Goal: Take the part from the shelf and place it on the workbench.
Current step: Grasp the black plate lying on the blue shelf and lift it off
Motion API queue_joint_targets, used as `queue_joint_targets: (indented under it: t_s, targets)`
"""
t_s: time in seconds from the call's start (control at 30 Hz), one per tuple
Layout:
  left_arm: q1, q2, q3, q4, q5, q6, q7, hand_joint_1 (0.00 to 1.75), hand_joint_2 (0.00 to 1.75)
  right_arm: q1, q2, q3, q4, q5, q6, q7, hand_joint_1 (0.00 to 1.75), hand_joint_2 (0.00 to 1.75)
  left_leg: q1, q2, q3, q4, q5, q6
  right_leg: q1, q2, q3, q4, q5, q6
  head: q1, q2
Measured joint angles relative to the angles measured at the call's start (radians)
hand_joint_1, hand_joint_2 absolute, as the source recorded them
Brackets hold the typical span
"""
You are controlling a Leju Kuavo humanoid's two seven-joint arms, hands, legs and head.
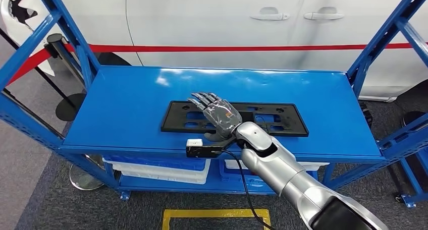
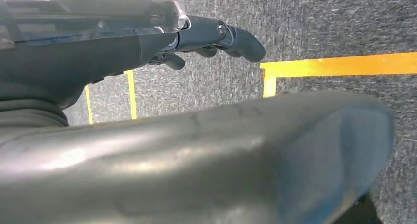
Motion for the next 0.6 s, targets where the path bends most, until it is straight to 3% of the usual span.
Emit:
queue_joint_targets:
  t_s: [0.1, 0.17, 0.23, 0.27, 0.3, 0.37, 0.43, 0.5, 0.6]
  targets:
    - [0.001, 0.000, 0.000, 0.000, -0.003, 0.000, 0.001, 0.00, 0.00, -0.011, 0.001, 0.006, 0.027, 0.002, 0.010, 0.000, 0.00, 1.75, 0.003, 0.000, -0.001, -0.006, 0.009, 0.017, -0.002, -0.001, -0.006, 0.016, -0.015, 0.016, 0.001, 0.000]
    - [0.000, 0.000, -0.001, 0.000, -0.006, 0.000, 0.001, 0.00, 0.00, -0.022, 0.002, 0.010, 0.048, 0.002, 0.015, -0.002, 0.00, 1.75, 0.006, 0.001, -0.002, -0.010, 0.013, 0.025, -0.005, -0.002, -0.040, 0.099, -0.066, 0.027, 0.002, 0.000]
    - [-0.001, 0.000, -0.001, 0.000, -0.007, -0.001, 0.002, 0.00, 0.00, -0.032, 0.003, 0.016, 0.078, 0.002, 0.025, -0.006, 0.00, 1.75, 0.005, 0.001, -0.005, -0.009, 0.015, 0.028, -0.007, -0.002, -0.097, 0.224, -0.121, 0.033, 0.002, 0.000]
    - [-0.002, 0.000, -0.002, 0.000, -0.007, -0.001, 0.002, 0.00, 0.00, -0.034, 0.004, 0.019, 0.094, 0.002, 0.032, -0.009, 0.00, 1.75, 0.005, 0.000, -0.005, -0.009, 0.015, 0.029, -0.007, -0.002, -0.116, 0.264, -0.130, 0.034, 0.002, 0.000]
    - [-0.002, 0.000, -0.002, 0.000, -0.007, -0.001, 0.002, 0.00, 0.00, -0.036, 0.004, 0.022, 0.109, 0.001, 0.038, -0.013, 0.00, 1.75, 0.005, 0.000, -0.005, -0.009, 0.015, 0.029, -0.007, -0.002, -0.119, 0.269, -0.121, 0.033, 0.003, 0.000]
    - [-0.001, 0.000, -0.002, 0.000, -0.007, -0.001, 0.002, 0.00, 0.00, -0.042, 0.005, 0.027, 0.131, -0.002, 0.048, -0.022, 0.00, 1.75, 0.005, -0.001, -0.004, -0.009, 0.015, 0.028, -0.007, -0.002, -0.087, 0.201, -0.071, 0.028, 0.003, 0.000]
    - [-0.002, 0.000, -0.002, 0.000, -0.006, 0.000, 0.002, 0.00, 0.00, -0.055, 0.007, 0.032, 0.149, -0.007, 0.055, -0.030, 0.00, 1.75, 0.003, -0.002, -0.004, -0.009, 0.014, 0.026, -0.005, -0.001, -0.031, 0.086, -0.020, 0.020, 0.002, 0.000]
    - [-0.003, 0.000, -0.002, 0.000, -0.003, 0.001, 0.002, 0.00, 0.00, -0.073, 0.012, 0.036, 0.171, -0.013, 0.062, -0.036, 0.00, 1.75, 0.001, -0.001, -0.008, -0.008, 0.015, 0.018, 0.001, -0.001, 0.002, 0.009, -0.002, 0.012, 0.002, 0.000]
    - [-0.003, 0.001, -0.001, 0.000, 0.002, 0.002, 0.001, 0.00, 0.00, -0.089, 0.019, 0.040, 0.201, -0.017, 0.070, -0.037, 0.00, 1.75, 0.001, 0.000, -0.010, -0.009, 0.015, 0.003, 0.002, -0.001, 0.006, -0.010, -0.001, 0.000, 0.002, 0.000]
